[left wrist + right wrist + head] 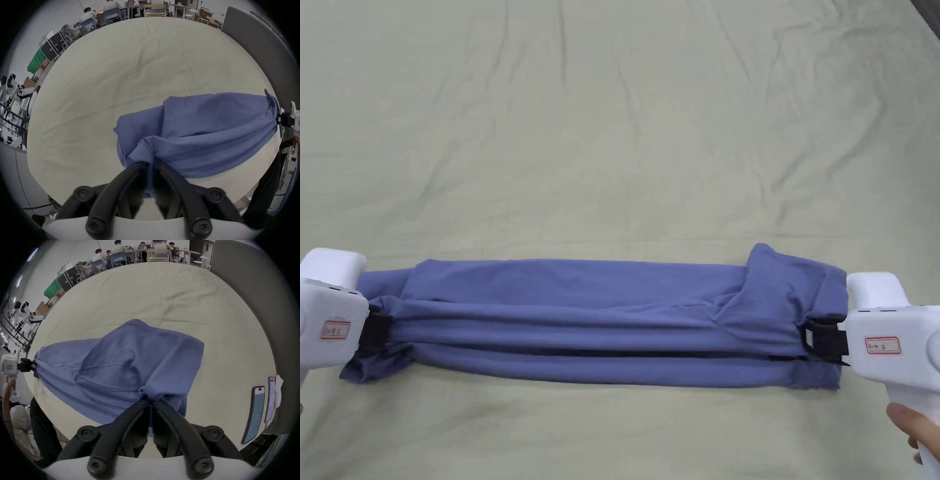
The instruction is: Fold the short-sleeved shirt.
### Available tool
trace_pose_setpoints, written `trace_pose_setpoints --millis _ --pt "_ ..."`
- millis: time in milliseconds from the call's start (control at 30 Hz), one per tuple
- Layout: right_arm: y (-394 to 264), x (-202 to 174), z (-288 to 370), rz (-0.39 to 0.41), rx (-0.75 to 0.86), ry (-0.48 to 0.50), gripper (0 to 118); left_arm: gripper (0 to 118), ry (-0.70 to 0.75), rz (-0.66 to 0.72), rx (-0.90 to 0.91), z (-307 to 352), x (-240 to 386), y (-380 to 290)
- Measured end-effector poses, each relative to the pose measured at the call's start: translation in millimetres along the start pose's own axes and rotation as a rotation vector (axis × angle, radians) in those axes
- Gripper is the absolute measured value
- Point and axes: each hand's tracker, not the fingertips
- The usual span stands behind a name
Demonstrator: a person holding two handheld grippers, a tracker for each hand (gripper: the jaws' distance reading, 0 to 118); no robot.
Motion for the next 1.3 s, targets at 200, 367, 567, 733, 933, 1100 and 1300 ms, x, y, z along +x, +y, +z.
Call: trace_pose_setpoints --millis 200,367,567,733,933,1100,1300 --pt "-1 -21 47 0.071 0.066 -0.068 118 80 0.039 0.038 0.106 45 -12 -8" --pt "18 -53 104 0.023 0.324 -0.023 114 80 0.084 0.093 0.522 117 -2 -7" --pt "32 -79 115 -0.004 0.476 0.015 2 0 0.074 0.127 0.720 130 2 4" --pt "30 -87 110 0.028 0.440 0.064 2 0 0.023 0.069 0.640 145 19 -1" --pt "19 -91 100 0.010 0.387 0.100 2 0 -0.235 0.097 0.446 121 -36 -21" --pt "15 -98 75 0.014 0.321 0.127 2 85 -0.799 0.376 0.241 54 -130 -35" --pt "17 -126 64 0.023 0.277 0.154 2 96 -0.788 0.403 0.119 -20 -166 -38"
